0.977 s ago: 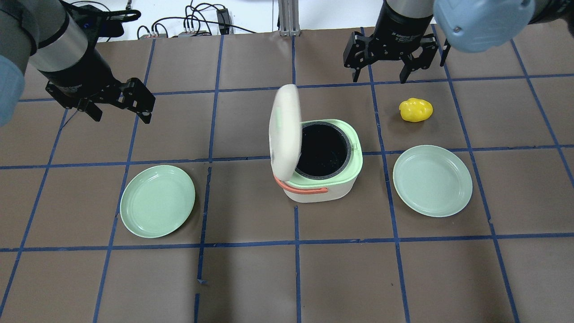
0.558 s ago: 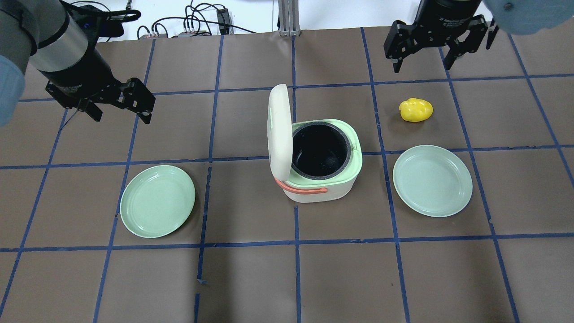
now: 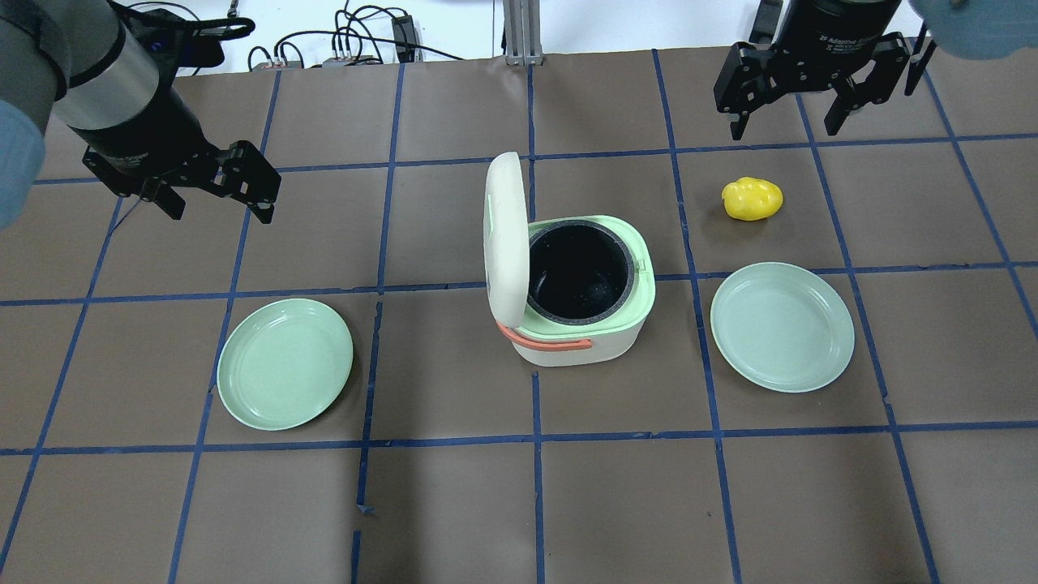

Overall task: Press rice cooker button
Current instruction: 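Raise the right gripper away as the cooker lid pops open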

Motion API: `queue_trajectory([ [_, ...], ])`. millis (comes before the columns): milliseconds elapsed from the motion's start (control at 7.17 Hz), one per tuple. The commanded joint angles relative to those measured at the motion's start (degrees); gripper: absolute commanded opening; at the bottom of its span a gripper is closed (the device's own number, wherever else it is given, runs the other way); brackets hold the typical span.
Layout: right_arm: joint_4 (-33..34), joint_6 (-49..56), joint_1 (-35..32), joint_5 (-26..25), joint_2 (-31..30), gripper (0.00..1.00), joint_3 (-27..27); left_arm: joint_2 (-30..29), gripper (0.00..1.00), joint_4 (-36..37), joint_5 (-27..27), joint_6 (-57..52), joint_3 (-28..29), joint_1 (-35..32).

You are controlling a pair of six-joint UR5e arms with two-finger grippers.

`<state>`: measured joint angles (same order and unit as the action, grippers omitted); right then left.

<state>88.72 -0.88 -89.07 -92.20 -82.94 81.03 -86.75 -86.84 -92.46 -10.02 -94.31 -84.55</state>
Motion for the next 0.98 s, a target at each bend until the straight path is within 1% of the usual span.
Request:
queue_trajectory([
  [0,0.1,-0.3,-0.1,4.0,0.0,0.99,-0.2,0.0,1.00,0.0,0.0,0.0,0.0,0.0],
  [419,-1.3,-0.7,-0.1,3.9,0.0,1.00,-1.0,0.0,1.00,0.0,0.0,0.0,0.0,0.0],
  [837,-1.3,-0.7,-0.1,3.3,-0.1,1.00,-1.0,0.0,1.00,0.0,0.0,0.0,0.0,0.0],
])
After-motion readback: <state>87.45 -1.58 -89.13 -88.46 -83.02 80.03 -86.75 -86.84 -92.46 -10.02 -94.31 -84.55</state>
